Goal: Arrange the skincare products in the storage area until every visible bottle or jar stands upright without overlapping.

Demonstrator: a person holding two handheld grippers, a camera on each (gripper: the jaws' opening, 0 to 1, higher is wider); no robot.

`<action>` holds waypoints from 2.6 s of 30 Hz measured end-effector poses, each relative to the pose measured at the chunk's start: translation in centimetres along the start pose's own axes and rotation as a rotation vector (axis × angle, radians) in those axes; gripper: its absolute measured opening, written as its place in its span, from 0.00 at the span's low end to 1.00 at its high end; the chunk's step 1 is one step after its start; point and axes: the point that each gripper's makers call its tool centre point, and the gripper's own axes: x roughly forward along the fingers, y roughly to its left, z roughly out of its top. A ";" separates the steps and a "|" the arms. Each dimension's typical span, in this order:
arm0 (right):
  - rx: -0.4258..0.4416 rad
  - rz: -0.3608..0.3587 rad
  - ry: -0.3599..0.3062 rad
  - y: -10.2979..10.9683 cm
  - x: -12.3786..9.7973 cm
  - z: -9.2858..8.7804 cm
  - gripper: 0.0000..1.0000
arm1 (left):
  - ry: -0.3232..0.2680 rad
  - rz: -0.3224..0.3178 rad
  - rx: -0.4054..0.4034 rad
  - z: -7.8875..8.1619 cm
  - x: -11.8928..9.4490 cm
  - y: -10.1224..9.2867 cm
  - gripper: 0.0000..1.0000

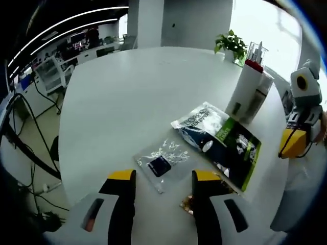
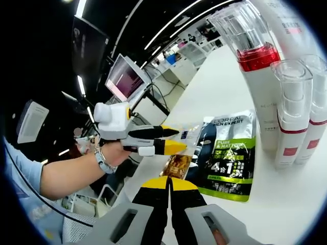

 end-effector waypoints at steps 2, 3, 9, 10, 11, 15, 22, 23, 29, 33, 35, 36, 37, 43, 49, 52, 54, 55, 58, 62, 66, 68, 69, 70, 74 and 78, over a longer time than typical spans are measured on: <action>0.000 -0.004 -0.001 -0.1 0.0 0.0 0.00 | -0.002 0.009 0.000 0.1 0.0 0.0 0.36; 0.001 -0.004 -0.003 -0.1 -0.1 0.1 0.00 | -0.005 0.016 0.003 0.1 0.1 0.2 0.35; 0.000 -0.001 -0.005 0.0 0.0 0.2 0.00 | -0.016 0.038 0.013 0.3 0.1 0.2 0.35; 0.000 0.000 -0.004 0.0 0.0 0.1 0.00 | -0.020 0.039 0.015 0.3 0.1 0.2 0.35; 0.000 0.001 -0.004 0.0 0.0 0.1 0.00 | -0.021 0.039 0.016 0.4 0.2 0.2 0.35; 0.000 0.001 -0.005 0.0 0.0 0.2 0.00 | -0.018 0.034 0.024 0.5 0.4 0.3 0.35; 0.001 0.000 -0.009 0.0 -0.1 0.3 0.00 | -0.009 0.007 0.039 0.7 0.6 0.2 0.36; 0.001 0.000 -0.009 0.0 -0.1 0.3 0.00 | -0.006 0.002 0.044 0.7 0.6 0.1 0.36; -0.001 -0.002 -0.009 -0.1 -0.1 0.3 0.00 | 0.004 -0.008 0.053 0.8 0.7 0.2 0.35; 0.001 -0.002 -0.008 -0.1 -0.1 0.3 0.00 | 0.001 -0.007 0.054 0.9 0.8 0.2 0.35; -0.001 -0.002 -0.008 -0.1 -0.1 0.3 0.00 | -0.002 -0.002 0.053 1.0 0.9 0.3 0.35; -0.001 -0.002 -0.007 -0.1 -0.1 0.2 0.00 | -0.001 -0.001 0.051 0.9 0.9 0.3 0.35; 0.000 -0.002 -0.007 -0.1 -0.1 0.2 0.00 | -0.002 -0.001 0.050 1.0 0.9 0.3 0.35; -0.003 0.000 -0.005 0.0 0.0 0.2 0.00 | 0.003 0.004 0.033 0.8 0.8 0.4 0.35; -0.006 0.000 -0.004 0.0 0.0 0.2 0.00 | -0.018 0.010 -0.017 1.3 -0.2 0.8 0.36; -0.008 0.001 -0.002 0.1 0.0 0.1 0.00 | -0.032 0.009 -0.024 1.4 -0.9 1.0 0.36; -0.015 0.002 0.003 0.1 0.0 0.0 0.00 | -0.041 0.006 -0.022 1.4 -1.5 0.8 0.36; -0.020 0.000 0.005 0.1 0.1 -0.1 0.00 | -0.044 0.004 -0.022 1.4 -1.7 0.7 0.36; -0.035 -0.003 0.008 0.2 0.1 -0.2 0.00 | -0.048 -0.018 -0.018 1.2 -2.5 0.1 0.37; -0.068 -0.012 0.011 0.3 0.1 -0.2 0.00 | -0.027 -0.069 -0.028 0.9 -3.6 -0.9 0.37; -0.227 -0.040 -0.010 0.5 -0.5 1.0 0.00 | -0.052 -0.066 -0.041 1.4 -5.5 -1.4 0.38; -0.330 -0.038 -0.033 1.1 -1.4 2.2 0.00 | -0.097 -0.060 -0.041 2.3 -6.9 -1.6 0.38; -0.367 -0.037 -0.044 1.4 -1.9 2.7 0.00 | -0.117 -0.056 -0.039 2.6 -7.8 -1.8 0.38; -0.398 -0.033 -0.059 1.6 -2.4 3.3 0.00 | -0.130 -0.052 -0.037 2.9 -8.3 -1.8 0.38; -0.505 -0.013 -0.105 2.5 -5.3 5.2 0.00 | -0.198 -0.005 -0.037 3.9 -11.0 -1.7 0.36; -0.643 -0.025 -0.137 1.9 -9.9 6.1 0.00 | -0.287 0.058 -0.033 4.7 -13.7 -1.9 0.35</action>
